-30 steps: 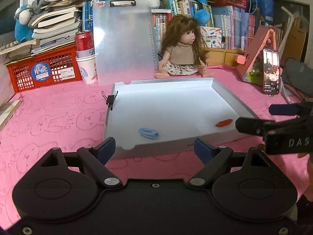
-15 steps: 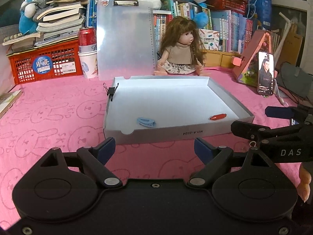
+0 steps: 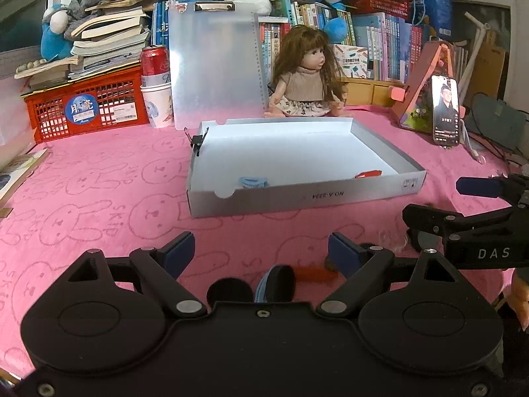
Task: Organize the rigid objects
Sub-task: 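Grasp a black round disc with the left tool while the right grasps another disc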
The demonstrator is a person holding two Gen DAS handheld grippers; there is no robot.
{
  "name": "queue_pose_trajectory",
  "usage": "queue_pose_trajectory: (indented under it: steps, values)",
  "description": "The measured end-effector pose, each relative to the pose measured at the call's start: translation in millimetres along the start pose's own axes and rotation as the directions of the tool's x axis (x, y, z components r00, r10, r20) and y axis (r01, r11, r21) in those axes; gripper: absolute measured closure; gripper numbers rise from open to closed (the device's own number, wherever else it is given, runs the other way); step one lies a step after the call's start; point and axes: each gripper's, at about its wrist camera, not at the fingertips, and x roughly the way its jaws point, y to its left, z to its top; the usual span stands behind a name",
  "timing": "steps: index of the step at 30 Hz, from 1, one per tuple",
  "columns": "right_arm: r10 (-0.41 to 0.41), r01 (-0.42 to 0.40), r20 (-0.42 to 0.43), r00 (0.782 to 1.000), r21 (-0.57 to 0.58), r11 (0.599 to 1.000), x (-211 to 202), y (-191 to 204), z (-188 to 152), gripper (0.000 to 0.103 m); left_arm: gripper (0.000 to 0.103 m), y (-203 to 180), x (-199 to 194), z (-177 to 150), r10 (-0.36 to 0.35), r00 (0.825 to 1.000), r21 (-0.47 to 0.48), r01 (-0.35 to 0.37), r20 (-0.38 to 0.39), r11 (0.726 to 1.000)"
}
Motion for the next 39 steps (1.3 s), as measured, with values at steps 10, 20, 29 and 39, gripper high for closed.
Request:
queue_pose_trajectory:
  steps: [10, 20, 29, 39]
  values:
    - [-0.009, 0.009, 0.003, 1.0, 0.01, 1.0, -5.9, -1.0, -20.6, 0.008, 0.016, 0.9, -10.8, -19.3, 0.002, 1.0, -0.006, -0.002, -0.004, 1.0]
    - [-0.02, 0.02, 0.012, 1.0, 0.002, 1.0, -10.1, 3.6, -33.5, 0.02, 0.03, 6.4, -15.7, -27.4, 0.05, 0.999, -0.03, -0.05, 0.011, 0.998]
    - [-0.036, 0.037, 0.029, 0.999, -0.035, 0.999, -10.9, 13.8, -34.9, 0.038, 0.053, -19.6, -30.8, -30.5, -0.008, 0.998, 0.064, 0.004, 0.059, 0.998]
    - [-0.037, 0.038, 0.026, 0.999, -0.035, 0.999, -12.3, 13.3, -36.9, 0.042, 0.053, -35.2, -12.9, -32.0, -0.114, 0.993, 0.071, 0.114, -0.011, 0.991]
